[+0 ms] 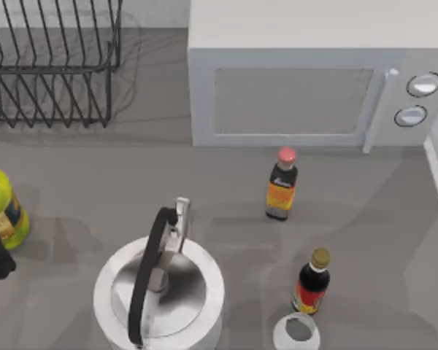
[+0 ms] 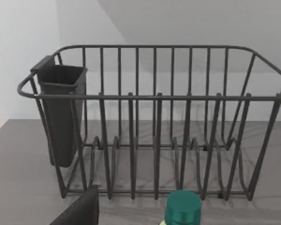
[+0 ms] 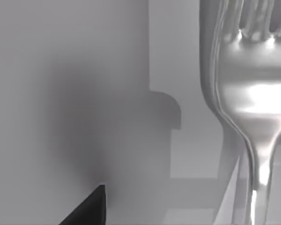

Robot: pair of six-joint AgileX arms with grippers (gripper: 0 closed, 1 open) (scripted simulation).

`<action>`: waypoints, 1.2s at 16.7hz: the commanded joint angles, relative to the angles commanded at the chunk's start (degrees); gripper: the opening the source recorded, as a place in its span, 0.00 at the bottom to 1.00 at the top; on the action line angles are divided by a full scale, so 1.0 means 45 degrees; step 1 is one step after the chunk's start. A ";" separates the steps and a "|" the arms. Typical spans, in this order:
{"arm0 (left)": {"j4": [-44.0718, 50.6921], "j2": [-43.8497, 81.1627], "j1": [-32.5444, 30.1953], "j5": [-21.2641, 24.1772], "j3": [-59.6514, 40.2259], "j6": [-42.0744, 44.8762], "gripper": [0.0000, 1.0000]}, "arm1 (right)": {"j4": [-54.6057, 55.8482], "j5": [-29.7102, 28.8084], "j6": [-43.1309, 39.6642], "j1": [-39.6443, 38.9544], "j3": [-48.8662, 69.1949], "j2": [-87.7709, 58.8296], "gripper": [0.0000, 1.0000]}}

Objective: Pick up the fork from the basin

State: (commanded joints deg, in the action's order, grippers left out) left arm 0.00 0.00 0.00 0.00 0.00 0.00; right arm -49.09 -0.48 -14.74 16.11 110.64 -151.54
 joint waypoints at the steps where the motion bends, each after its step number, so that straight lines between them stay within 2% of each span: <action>1: 0.0000 0.0000 0.0000 0.0000 0.0000 0.0000 1.00 | 0.0000 0.0000 0.0000 0.0000 0.0000 0.0000 0.55; 8: 0.0000 0.0000 0.0000 0.0000 0.0000 0.0000 1.00 | 0.0000 0.0000 0.0000 0.0000 0.0000 0.0000 0.02; 20: 0.0000 0.0000 0.0000 0.0000 0.0000 0.0000 1.00 | -0.0659 0.0151 0.0120 -0.0032 0.0594 0.0685 0.00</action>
State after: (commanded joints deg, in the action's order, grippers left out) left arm 0.00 0.00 0.00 0.00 0.00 0.00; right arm -52.06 0.20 -14.20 15.97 113.31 -148.46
